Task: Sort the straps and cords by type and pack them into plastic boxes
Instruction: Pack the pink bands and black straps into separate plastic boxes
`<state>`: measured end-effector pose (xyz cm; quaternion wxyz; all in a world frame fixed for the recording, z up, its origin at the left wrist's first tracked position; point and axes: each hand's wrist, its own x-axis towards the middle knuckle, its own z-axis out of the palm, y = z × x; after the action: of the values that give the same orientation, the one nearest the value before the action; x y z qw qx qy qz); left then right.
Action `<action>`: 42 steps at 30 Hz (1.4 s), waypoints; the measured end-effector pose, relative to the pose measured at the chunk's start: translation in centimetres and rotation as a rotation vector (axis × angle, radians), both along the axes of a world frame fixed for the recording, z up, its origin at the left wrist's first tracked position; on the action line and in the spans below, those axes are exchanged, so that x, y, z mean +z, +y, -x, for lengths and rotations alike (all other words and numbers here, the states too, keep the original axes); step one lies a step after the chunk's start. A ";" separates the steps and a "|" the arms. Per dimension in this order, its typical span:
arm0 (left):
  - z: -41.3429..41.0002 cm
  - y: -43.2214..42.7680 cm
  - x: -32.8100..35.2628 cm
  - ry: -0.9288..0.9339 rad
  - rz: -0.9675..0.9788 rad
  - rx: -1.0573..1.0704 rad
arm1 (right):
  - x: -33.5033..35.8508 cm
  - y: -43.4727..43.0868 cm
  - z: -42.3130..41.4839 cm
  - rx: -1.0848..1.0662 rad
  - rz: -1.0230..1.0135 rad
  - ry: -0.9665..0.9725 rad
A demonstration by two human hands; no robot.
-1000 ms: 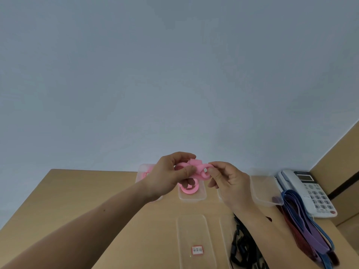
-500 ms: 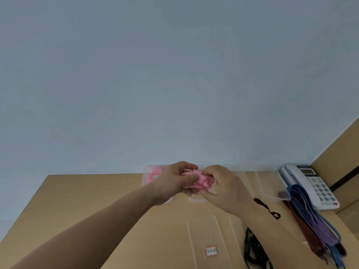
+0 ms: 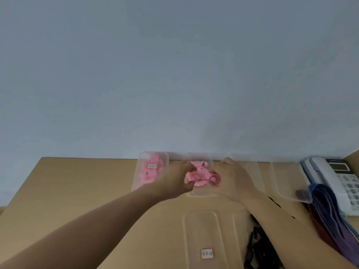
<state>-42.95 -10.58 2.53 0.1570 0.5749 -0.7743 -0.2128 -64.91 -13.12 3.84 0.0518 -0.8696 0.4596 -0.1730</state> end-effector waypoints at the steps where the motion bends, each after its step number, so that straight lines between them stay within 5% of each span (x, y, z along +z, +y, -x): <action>1: 0.2 -0.4 -0.6 -0.056 0.004 -0.013 | -0.5 -0.7 0.1 0.025 -0.014 0.011; 9: 1.9 -1.7 -4.5 -0.313 0.012 -0.083 | -4.4 -4.0 -0.3 0.198 -0.140 0.189; 27: 3.3 -2.4 -5.6 -0.504 -0.018 -0.132 | -6.2 -3.5 -1.3 0.291 -0.194 0.313; 42: 2.7 -2.2 -6.1 -0.417 -0.021 -0.099 | -6.7 -1.8 0.6 0.060 -0.158 0.056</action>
<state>-45.65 -12.75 -3.58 -0.0232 0.5692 -0.8152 -0.1050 -65.52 -14.88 -2.83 0.1127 -0.8807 0.4467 -0.1100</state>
